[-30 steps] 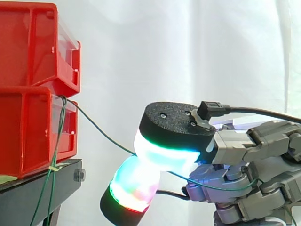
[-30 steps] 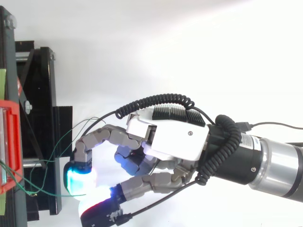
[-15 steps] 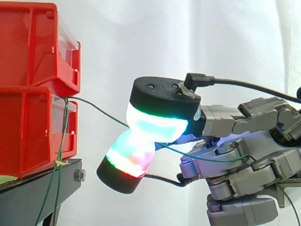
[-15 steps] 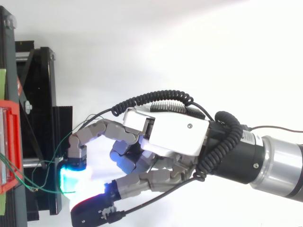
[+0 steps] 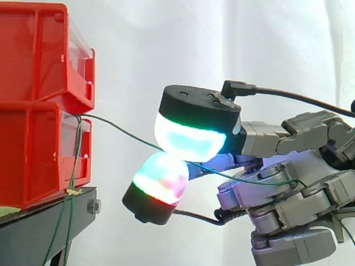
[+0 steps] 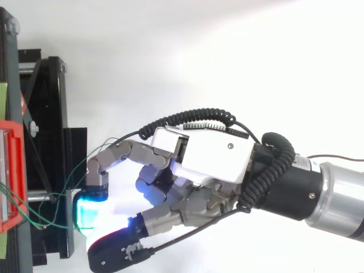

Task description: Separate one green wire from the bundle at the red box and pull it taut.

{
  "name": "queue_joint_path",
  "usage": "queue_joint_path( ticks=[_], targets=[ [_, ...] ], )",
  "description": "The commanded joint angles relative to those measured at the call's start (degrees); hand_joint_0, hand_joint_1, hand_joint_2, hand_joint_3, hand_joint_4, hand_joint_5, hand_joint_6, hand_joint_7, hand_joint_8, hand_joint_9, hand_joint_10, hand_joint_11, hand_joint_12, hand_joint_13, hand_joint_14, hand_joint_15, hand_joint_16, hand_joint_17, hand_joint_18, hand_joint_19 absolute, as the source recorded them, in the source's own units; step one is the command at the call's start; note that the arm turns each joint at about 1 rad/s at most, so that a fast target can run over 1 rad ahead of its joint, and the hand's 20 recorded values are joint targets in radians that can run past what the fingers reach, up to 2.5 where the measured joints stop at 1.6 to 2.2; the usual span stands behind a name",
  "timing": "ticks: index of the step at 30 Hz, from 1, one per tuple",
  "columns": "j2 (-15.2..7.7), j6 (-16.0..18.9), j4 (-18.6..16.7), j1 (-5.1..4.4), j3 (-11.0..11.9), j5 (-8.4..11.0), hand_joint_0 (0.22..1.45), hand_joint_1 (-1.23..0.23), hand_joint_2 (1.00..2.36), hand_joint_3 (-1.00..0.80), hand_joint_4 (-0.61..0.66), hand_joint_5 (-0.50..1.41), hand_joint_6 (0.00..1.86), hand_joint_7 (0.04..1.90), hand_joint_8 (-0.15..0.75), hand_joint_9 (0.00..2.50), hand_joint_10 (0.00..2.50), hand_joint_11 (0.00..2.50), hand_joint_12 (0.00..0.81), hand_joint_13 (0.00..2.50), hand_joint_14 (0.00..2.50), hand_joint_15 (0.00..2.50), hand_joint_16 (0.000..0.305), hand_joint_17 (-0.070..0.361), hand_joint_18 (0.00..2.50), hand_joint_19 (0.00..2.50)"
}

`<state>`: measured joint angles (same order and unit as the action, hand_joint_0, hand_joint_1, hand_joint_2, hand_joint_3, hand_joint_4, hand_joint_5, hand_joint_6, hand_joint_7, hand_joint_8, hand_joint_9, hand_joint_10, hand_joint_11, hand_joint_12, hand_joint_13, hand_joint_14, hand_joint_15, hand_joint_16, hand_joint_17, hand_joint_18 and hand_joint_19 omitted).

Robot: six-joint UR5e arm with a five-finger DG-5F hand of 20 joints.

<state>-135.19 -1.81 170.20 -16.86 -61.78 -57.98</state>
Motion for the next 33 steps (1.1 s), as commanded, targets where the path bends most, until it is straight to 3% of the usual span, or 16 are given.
queue_joint_path(
  ticks=[1,16,19,25,28,30,31,32,33],
  targets=[
    [-0.1,0.8,0.4,-0.01,0.1,0.06,0.6,-0.61,1.0,-0.5,0.05,-0.17,0.87,1.11,0.214,1.44,2.5,1.88,0.272,1.92,2.5,0.52,0.037,0.083,2.18,1.56],
    [0.0,2.1,0.7,0.07,0.1,-0.29,0.6,-0.67,1.02,-0.26,0.03,-0.16,0.91,1.14,0.214,1.42,2.5,1.83,0.292,1.92,2.5,0.56,0.037,0.084,2.16,1.57],
    [0.0,2.9,1.6,0.07,0.2,-0.38,0.6,-0.68,1.02,-0.25,0.02,-0.15,0.91,1.12,0.213,1.43,2.5,1.83,0.295,1.95,2.39,0.6,0.04,0.09,2.16,1.55],
    [0.5,5.2,4.8,0.34,0.1,-0.47,0.6,-0.69,1.02,-0.26,-0.01,-0.16,0.91,1.12,0.186,1.39,2.5,1.71,0.3,1.95,1.92,0.8,0.04,0.091,2.06,1.54],
    [1.1,6.0,5.8,0.51,0.1,-0.03,0.61,-0.68,1.02,-0.26,-0.03,-0.16,0.91,1.14,0.217,1.4,2.5,1.71,0.288,1.95,1.47,1.02,0.039,0.088,1.98,1.53],
    [1.6,7.3,6.3,0.51,0.2,0.15,0.62,-0.68,1.02,-0.25,-0.02,-0.15,0.91,1.15,0.229,1.46,1.74,1.79,0.273,1.95,0.64,1.39,0.04,0.091,1.85,1.49],
    [1.7,8.8,6.8,0.51,0.2,0.24,0.62,-0.68,1.02,-0.25,-0.01,-0.15,0.91,1.14,0.228,1.49,1.5,1.79,0.267,1.95,0.39,1.49,0.041,0.091,1.79,1.47],
    [1.7,9.5,7.0,0.51,0.2,0.32,0.62,-0.68,1.02,-0.25,0.0,-0.15,0.91,1.15,0.224,1.52,1.07,1.87,0.268,1.92,0.0,1.61,0.04,0.09,1.72,1.46],
    [1.7,10.2,7.2,0.51,0.2,0.32,0.62,-0.68,1.02,-0.24,0.02,-0.15,0.91,1.17,0.212,1.55,0.68,1.91,0.293,1.74,0.02,1.41,0.041,0.093,1.63,1.39]
  ],
)
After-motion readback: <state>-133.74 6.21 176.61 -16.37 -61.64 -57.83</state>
